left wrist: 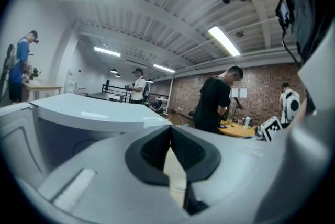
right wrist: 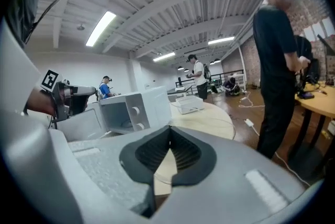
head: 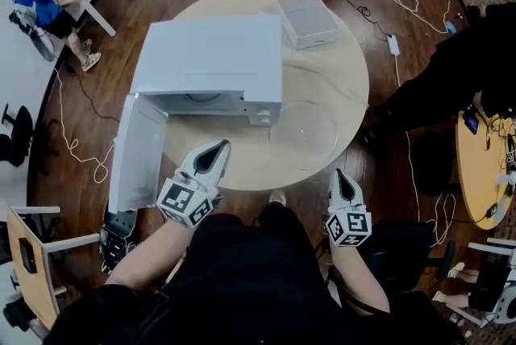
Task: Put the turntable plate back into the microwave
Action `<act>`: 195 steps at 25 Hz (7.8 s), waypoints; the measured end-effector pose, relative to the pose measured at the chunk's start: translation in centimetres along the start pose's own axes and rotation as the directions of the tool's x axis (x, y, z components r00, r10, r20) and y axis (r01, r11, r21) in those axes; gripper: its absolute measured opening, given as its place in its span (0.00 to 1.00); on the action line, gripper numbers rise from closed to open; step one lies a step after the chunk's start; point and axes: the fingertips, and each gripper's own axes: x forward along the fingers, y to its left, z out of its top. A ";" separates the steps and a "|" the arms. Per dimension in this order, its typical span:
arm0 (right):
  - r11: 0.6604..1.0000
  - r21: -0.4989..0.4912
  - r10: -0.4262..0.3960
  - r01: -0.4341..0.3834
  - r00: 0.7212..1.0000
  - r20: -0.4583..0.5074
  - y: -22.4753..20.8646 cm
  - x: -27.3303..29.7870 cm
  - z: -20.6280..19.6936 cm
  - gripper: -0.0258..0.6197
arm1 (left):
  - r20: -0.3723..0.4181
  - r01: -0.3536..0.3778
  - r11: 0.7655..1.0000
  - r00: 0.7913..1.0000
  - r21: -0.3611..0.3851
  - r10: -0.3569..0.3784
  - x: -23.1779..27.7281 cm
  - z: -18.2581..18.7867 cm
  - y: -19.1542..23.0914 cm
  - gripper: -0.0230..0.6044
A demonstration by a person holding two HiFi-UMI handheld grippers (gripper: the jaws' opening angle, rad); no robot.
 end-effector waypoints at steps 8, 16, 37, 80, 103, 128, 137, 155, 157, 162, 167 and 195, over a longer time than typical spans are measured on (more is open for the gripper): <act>0.999 0.042 0.034 -0.030 0.995 -0.093 -1.3 4.2 -2.1 0.04 | -0.101 0.035 0.996 0.994 -0.078 -0.043 2.6 -4.4 -1.9 0.04; 1.000 -0.019 -0.024 0.021 0.987 -0.161 -3.9 3.7 -3.9 0.04 | -0.231 0.133 0.979 0.959 -0.152 -0.166 7.0 -10.2 -3.9 0.13; 0.981 0.195 0.065 0.019 0.907 -0.417 -8.2 7.8 -11.1 0.40 | -0.495 0.052 0.954 0.846 -0.294 -0.199 11.7 -21.0 -4.6 0.57; 0.455 0.875 0.607 -0.166 0.776 -0.169 -6.6 9.8 -10.2 0.09 | -0.543 -0.197 0.680 0.767 -0.706 -0.342 11.1 -23.8 -0.6 0.13; 0.598 0.786 0.509 -0.157 0.832 -0.221 -6.6 3.1 -12.1 0.10 | -0.561 -0.079 0.738 0.704 -0.670 -0.434 7.8 -24.2 -5.0 0.12; 0.613 0.725 0.599 -0.314 0.783 -0.168 12.1 7.9 -10.8 0.10 | -0.579 -0.176 0.839 0.793 -0.515 -0.190 -6.7 -19.1 7.8 0.14; 0.608 0.706 0.615 -0.363 0.778 -0.130 14.8 12.1 -8.8 0.10 | -0.591 -0.254 0.859 0.804 -0.445 -0.069 -6.7 -18.0 11.6 0.15; 0.569 0.736 0.643 -0.367 0.757 -0.120 18.2 20.2 -7.7 0.10 | -0.614 -0.508 0.777 0.763 -0.372 0.204 -6.2 -18.1 19.4 0.15; 0.570 0.741 0.620 -0.355 0.778 -0.104 18.2 20.7 -7.6 0.10 | -0.611 -0.524 0.768 0.759 -0.369 0.224 -6.0 -18.3 20.1 0.15; 0.511 0.790 0.546 -0.340 0.838 0.007 18.0 22.4 -6.2 0.11 | -0.600 -0.549 0.743 0.759 -0.382 0.252 -4.8 -19.2 21.4 0.15; 0.497 0.815 0.461 -0.297 0.887 0.042 17.7 24.1 -5.7 0.12 | -0.563 -0.558 0.738 0.772 -0.380 0.294 -3.6 -18.8 22.9 0.14; 0.278 0.958 -0.007 -0.074 0.997 0.079 17.9 27.9 -5.6 0.10 | -0.425 -0.322 0.919 0.882 -0.228 0.203 -2.6 -18.4 14.9 0.07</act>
